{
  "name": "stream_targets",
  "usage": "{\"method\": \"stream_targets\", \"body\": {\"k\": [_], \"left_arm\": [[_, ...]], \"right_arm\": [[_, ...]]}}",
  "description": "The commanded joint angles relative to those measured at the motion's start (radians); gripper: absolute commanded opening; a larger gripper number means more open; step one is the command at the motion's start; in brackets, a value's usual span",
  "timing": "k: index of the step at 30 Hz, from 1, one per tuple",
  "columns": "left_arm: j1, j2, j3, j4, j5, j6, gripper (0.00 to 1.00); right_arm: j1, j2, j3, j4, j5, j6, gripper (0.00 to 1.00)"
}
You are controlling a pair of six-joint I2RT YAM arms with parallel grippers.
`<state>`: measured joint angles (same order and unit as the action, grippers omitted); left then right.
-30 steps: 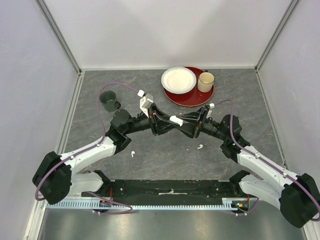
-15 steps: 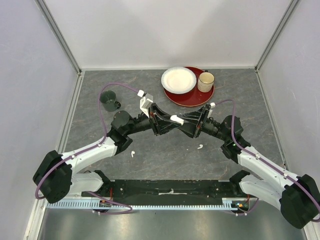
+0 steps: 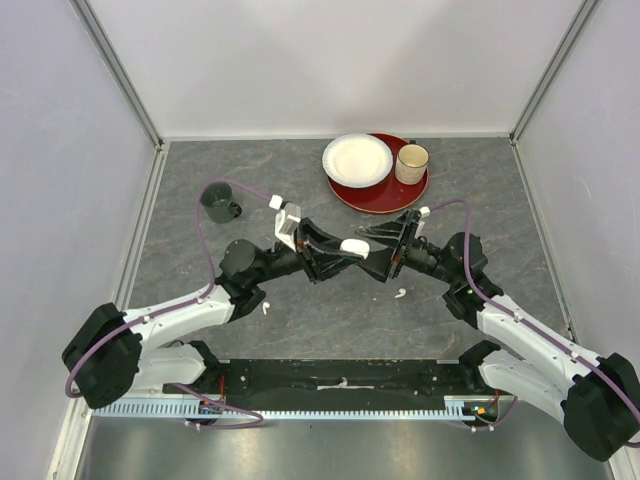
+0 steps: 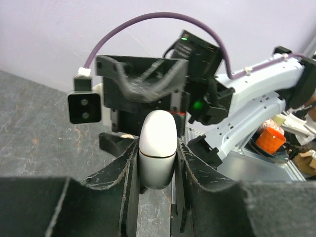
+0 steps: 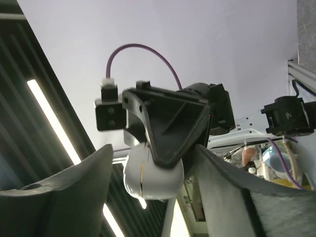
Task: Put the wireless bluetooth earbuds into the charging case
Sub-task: Pick up the charging case at the center of the board, then open the charging case.
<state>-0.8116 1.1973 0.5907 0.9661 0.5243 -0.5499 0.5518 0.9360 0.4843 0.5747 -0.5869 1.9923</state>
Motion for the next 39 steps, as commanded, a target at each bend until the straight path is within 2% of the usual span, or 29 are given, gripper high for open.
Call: {"method": "stream_targets", "body": {"k": [1,6,9,10,12,13,14,16,17,19,24,33,39], "left_arm": [[-0.032,-0.065,-0.077,0.235,-0.018,0.116,0.02],[-0.034,-0.125,-0.135,0.237,-0.046,0.202,0.02],[-0.034,-0.179,-0.182,0.235,-0.072,0.251,0.02],[-0.032,-0.195,-0.195,0.215,-0.093,0.287,0.02],[-0.032,-0.263,-0.232,0.182,-0.127,0.317,0.02],[-0.034,-0.292,-0.242,0.166,-0.165,0.343,0.02],[-0.034,-0.317,-0.252,0.117,-0.179,0.361,0.02],[-0.032,-0.396,-0.261,0.045,-0.216,0.410,0.02],[-0.034,-0.421,-0.262,-0.025,-0.227,0.425,0.02],[-0.032,-0.491,-0.269,-0.082,-0.256,0.462,0.02],[-0.032,-0.577,-0.275,-0.193,-0.293,0.496,0.02],[-0.032,-0.544,-0.272,-0.173,-0.270,0.440,0.02],[-0.032,-0.513,-0.267,-0.147,-0.230,0.404,0.02]], "right_arm": [[0.007,0.015,0.019,0.007,-0.008,0.016,0.78],[0.005,0.029,0.074,-0.036,-0.031,-0.061,0.87],[0.005,0.020,0.153,-0.177,-0.037,-0.217,0.88],[0.005,0.018,0.189,-0.311,-0.028,-0.366,0.88],[0.004,0.026,0.329,-0.499,-0.001,-0.545,0.88],[0.005,0.027,0.385,-0.705,0.056,-0.641,0.88],[0.005,0.030,0.434,-0.802,0.106,-0.817,0.88],[0.007,0.024,0.545,-0.982,0.201,-0.953,0.88],[0.007,0.003,0.562,-1.006,0.272,-1.054,0.88],[0.013,-0.019,0.586,-1.026,0.306,-1.137,0.88],[0.058,0.027,0.672,-1.110,0.289,-1.328,0.90],[0.319,0.122,0.783,-1.153,0.447,-1.440,0.88],[0.410,0.139,0.801,-1.087,0.499,-1.446,0.89]]}}
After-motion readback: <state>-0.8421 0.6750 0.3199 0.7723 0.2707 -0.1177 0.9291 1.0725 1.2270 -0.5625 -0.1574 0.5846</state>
